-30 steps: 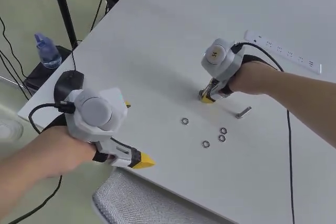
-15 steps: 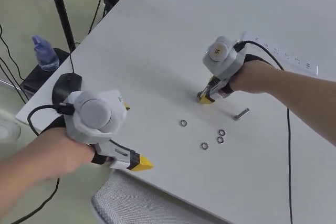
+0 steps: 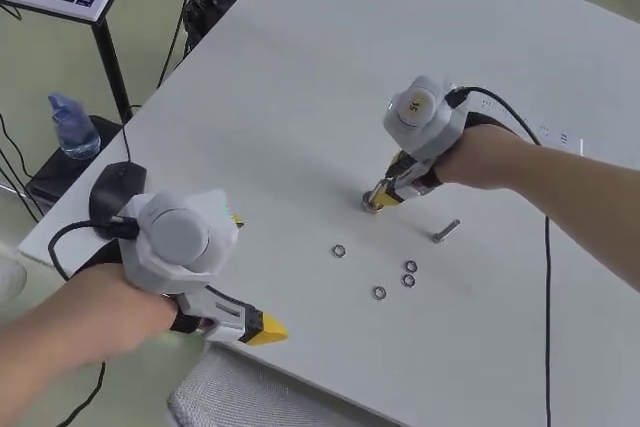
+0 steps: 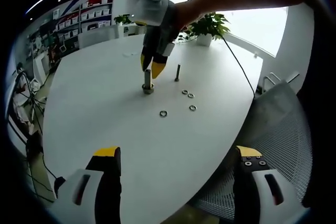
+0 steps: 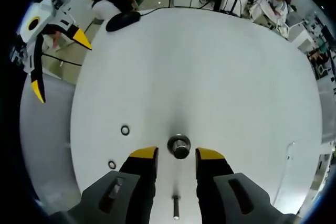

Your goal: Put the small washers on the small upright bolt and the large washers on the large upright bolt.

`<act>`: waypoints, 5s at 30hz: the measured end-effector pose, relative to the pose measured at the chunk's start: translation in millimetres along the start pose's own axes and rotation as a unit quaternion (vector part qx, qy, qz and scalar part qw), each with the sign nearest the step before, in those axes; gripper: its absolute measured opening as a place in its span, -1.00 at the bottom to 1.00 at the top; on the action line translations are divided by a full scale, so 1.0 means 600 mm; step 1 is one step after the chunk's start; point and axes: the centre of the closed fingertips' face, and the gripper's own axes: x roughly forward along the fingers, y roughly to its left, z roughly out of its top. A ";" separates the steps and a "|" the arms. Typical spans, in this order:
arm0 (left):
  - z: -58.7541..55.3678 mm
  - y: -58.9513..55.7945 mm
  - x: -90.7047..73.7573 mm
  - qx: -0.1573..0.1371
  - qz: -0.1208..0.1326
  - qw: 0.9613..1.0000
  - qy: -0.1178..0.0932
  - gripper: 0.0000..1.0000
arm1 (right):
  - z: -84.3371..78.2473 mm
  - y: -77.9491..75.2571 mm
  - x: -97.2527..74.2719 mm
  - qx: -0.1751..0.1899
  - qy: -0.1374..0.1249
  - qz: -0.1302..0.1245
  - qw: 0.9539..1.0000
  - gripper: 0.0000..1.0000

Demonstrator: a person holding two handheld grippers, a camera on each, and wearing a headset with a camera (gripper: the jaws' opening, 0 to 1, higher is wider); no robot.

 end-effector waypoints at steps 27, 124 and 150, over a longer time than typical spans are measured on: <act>-0.007 -0.025 -0.029 0.011 0.006 1.000 0.002 0.73 | 0.023 0.060 -0.031 -0.018 0.000 0.007 1.000 -0.41; -0.029 -0.035 -0.028 -0.019 0.008 1.000 0.001 0.65 | 0.013 0.134 0.113 0.011 0.076 -0.004 0.997 -0.70; -0.042 -0.037 -0.031 -0.025 0.009 1.000 0.009 0.61 | 0.012 0.135 0.113 -0.001 0.080 -0.007 0.997 -0.71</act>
